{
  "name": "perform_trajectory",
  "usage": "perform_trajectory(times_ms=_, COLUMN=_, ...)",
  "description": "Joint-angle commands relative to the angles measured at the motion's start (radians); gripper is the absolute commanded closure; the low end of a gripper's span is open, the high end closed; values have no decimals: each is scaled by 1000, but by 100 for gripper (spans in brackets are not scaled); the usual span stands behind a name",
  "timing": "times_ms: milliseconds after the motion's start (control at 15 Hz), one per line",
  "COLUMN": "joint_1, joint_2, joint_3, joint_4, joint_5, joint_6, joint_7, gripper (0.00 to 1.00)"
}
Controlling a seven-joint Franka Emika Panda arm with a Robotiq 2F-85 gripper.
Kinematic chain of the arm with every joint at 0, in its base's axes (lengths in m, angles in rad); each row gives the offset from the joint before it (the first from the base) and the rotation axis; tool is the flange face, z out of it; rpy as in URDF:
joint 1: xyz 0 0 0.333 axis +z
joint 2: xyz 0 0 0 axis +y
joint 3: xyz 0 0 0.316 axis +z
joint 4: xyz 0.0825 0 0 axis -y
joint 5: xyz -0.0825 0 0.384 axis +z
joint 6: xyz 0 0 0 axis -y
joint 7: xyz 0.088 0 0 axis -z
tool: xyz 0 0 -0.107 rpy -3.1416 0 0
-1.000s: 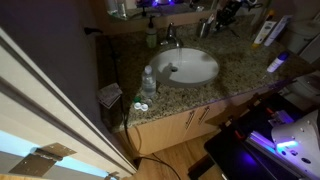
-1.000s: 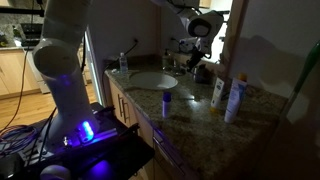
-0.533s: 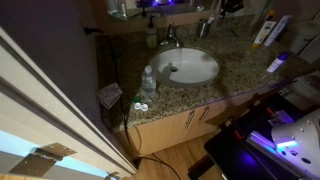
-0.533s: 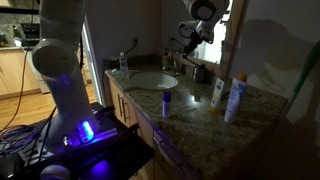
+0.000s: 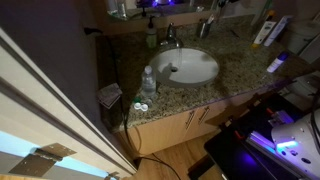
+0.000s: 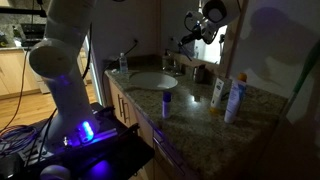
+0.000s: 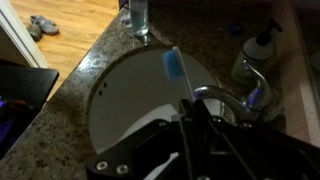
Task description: Pick up the tooth brush wet it and put it back in the holder then close the tap
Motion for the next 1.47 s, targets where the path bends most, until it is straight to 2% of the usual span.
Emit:
perform_trajectory(times_ms=0, joint_1=5, joint_2=37, joint_3=-19, joint_4=36, joint_5=53, joint_6=-22, joint_7=32, gripper=92)
perform_trajectory(times_ms=67, joint_1=-1, joint_2=74, joint_3=-17, joint_4=63, joint_5=85, joint_6=-26, joint_7=58, gripper=92)
perform_trajectory(times_ms=133, joint_1=-2, joint_2=107, joint_3=-14, joint_4=83, joint_5=100, joint_6=-26, joint_7=68, gripper=98)
perform_trajectory(times_ms=267, joint_1=25, joint_2=130, joint_3=-25, joint_4=74, joint_5=110, joint_6=77, joint_7=96, gripper=98)
perform_trajectory(times_ms=533, joint_1=33, joint_2=139, joint_3=-9, joint_4=63, joint_5=221, joint_6=269, joint_7=154, gripper=98)
perform_trajectory(times_ms=733, joint_1=27, joint_2=153, joint_3=-6, joint_4=70, joint_5=254, joint_6=343, joint_7=190, gripper=98)
perform_trajectory(times_ms=1400, joint_1=19, joint_2=199, joint_3=-3, joint_4=32, joint_5=306, joint_6=401, joint_7=242, gripper=98)
